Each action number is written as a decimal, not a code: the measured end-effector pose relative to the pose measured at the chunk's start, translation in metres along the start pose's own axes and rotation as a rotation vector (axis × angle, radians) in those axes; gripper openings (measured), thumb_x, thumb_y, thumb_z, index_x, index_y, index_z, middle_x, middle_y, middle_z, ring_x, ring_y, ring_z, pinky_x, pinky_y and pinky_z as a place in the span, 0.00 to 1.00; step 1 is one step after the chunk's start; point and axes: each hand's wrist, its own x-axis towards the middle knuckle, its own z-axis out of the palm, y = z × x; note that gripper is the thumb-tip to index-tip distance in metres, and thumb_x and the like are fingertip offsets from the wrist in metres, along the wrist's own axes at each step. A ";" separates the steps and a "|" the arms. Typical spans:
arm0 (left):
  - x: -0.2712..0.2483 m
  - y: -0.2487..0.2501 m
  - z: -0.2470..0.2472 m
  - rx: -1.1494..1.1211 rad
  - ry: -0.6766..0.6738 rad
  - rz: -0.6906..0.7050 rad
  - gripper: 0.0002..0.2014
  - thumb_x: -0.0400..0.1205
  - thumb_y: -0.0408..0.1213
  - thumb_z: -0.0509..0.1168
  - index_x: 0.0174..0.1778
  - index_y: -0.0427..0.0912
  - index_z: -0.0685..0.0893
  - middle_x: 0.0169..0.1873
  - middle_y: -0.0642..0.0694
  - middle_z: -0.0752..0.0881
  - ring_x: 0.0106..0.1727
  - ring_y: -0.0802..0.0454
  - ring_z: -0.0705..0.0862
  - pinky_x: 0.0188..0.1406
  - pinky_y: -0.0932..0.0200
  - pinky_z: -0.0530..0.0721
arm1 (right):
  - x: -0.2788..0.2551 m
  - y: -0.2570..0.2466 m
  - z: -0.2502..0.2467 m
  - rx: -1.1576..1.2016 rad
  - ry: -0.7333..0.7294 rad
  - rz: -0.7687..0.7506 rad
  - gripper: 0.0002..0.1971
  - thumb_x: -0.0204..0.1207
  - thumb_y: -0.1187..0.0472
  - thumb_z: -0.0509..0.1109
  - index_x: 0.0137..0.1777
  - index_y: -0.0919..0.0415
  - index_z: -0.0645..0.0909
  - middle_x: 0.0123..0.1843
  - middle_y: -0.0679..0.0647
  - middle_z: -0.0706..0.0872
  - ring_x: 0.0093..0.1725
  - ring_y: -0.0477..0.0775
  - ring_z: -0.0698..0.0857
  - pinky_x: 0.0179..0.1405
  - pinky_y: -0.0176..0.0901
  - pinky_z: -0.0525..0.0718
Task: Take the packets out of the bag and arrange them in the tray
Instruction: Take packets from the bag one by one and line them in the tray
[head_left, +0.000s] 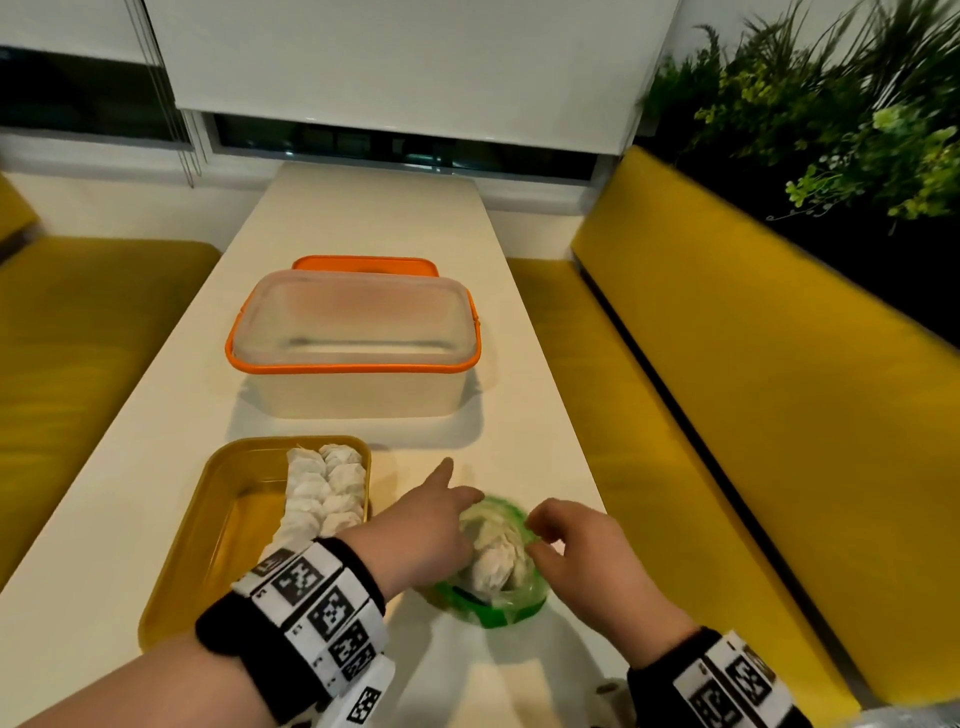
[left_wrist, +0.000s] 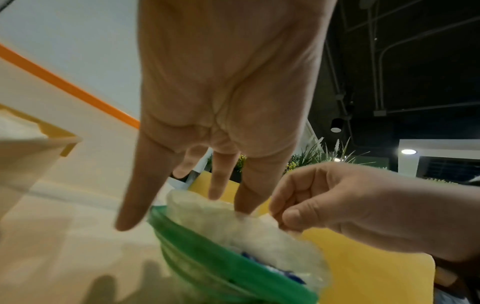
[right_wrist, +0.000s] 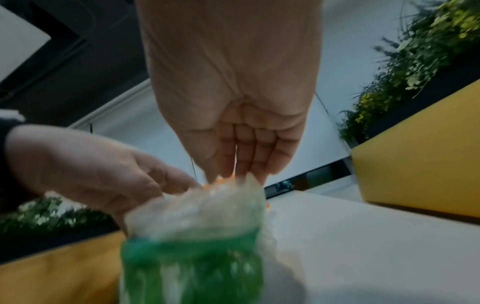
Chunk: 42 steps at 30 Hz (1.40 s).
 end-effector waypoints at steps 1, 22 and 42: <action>0.001 0.001 0.001 0.073 -0.033 -0.001 0.28 0.80 0.40 0.62 0.78 0.50 0.68 0.83 0.41 0.53 0.79 0.45 0.65 0.69 0.60 0.70 | -0.002 -0.001 0.003 -0.100 -0.061 -0.001 0.10 0.75 0.49 0.69 0.54 0.47 0.84 0.54 0.43 0.84 0.55 0.44 0.79 0.55 0.39 0.76; 0.011 -0.003 0.020 0.520 -0.193 -0.065 0.43 0.69 0.69 0.64 0.78 0.50 0.66 0.77 0.48 0.66 0.82 0.39 0.52 0.71 0.28 0.61 | 0.000 0.003 0.023 -0.477 -0.361 0.161 0.47 0.59 0.32 0.74 0.78 0.40 0.60 0.82 0.49 0.60 0.81 0.61 0.54 0.73 0.68 0.53; -0.015 -0.019 -0.021 0.032 0.054 -0.021 0.41 0.70 0.52 0.76 0.78 0.49 0.68 0.74 0.51 0.74 0.64 0.49 0.82 0.64 0.56 0.79 | 0.042 -0.035 0.019 -0.444 -0.232 -0.228 0.14 0.78 0.49 0.65 0.62 0.48 0.81 0.60 0.52 0.81 0.62 0.58 0.77 0.56 0.51 0.72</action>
